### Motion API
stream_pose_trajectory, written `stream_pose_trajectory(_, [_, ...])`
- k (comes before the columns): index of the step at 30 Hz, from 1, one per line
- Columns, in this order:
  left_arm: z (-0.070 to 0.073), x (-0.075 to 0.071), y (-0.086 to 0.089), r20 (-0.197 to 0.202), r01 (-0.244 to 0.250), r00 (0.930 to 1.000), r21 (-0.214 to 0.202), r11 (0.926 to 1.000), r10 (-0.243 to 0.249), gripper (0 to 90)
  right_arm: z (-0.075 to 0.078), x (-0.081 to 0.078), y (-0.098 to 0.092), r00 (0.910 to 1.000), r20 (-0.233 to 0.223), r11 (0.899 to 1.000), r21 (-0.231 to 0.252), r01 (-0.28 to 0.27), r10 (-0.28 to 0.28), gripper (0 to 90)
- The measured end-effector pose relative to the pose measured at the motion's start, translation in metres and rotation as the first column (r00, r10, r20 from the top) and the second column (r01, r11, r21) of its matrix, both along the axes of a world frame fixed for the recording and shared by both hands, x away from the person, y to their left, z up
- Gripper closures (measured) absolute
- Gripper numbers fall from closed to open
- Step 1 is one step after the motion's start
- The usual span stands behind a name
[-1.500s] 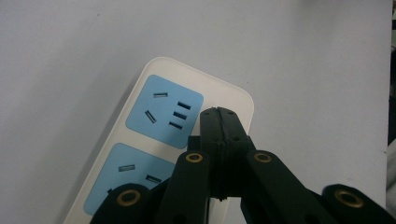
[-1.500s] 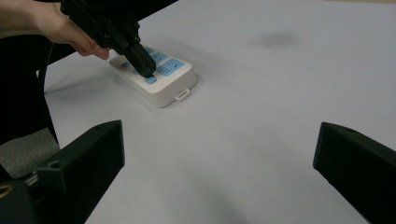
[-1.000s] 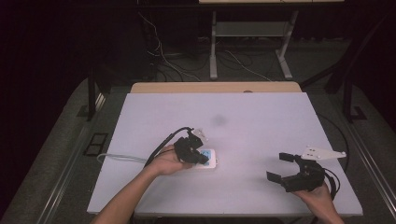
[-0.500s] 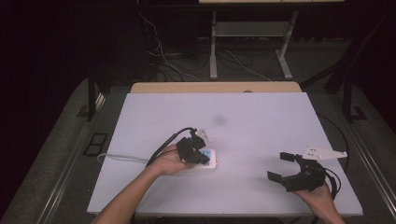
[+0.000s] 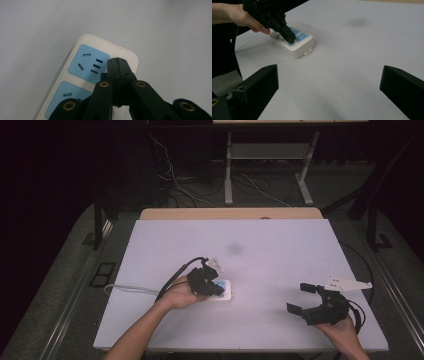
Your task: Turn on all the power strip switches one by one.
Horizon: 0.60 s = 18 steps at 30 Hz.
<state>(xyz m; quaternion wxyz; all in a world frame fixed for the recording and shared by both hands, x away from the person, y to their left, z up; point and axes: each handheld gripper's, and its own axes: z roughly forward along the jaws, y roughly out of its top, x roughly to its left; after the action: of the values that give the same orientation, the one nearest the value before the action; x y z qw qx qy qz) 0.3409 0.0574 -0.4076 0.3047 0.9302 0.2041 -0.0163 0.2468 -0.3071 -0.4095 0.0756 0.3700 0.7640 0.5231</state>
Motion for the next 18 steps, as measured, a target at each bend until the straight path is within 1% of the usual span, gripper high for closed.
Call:
stream_pose_trajectory(2, [0.001,0.001,0.002,-0.012,-0.008,0.9999,-0.018,0.9998,0.008,89.5,0.000,0.000,0.000,1.0000,-0.001,1.000,0.000,0.001,-0.001,1.7])
stream_pose_trajectory(5, [0.001,0.001,0.001,-0.003,0.002,1.0000,-0.012,0.9999,-0.002,89.5,0.000,0.000,-0.001,1.0000,-0.003,1.000,0.001,0.002,-0.002,1.7])
stream_pose_trajectory(10, [0.003,-0.002,-0.003,0.004,0.012,0.9999,-0.025,0.9996,-0.012,89.4,-0.001,0.001,-0.001,1.0000,-0.001,1.000,0.002,0.004,-0.004,1.8])
stream_pose_trajectory(12, [0.005,-0.003,-0.004,0.010,0.017,0.9998,-0.026,0.9995,-0.017,89.4,0.000,0.000,-0.001,1.0000,-0.001,1.000,0.002,0.003,-0.003,1.7])
stream_pose_trajectory(18, [0.015,-0.004,-0.002,0.026,0.005,0.9996,-0.061,0.9982,-0.003,89.1,0.000,0.001,-0.002,1.0000,0.000,1.000,0.005,0.006,-0.006,1.7])
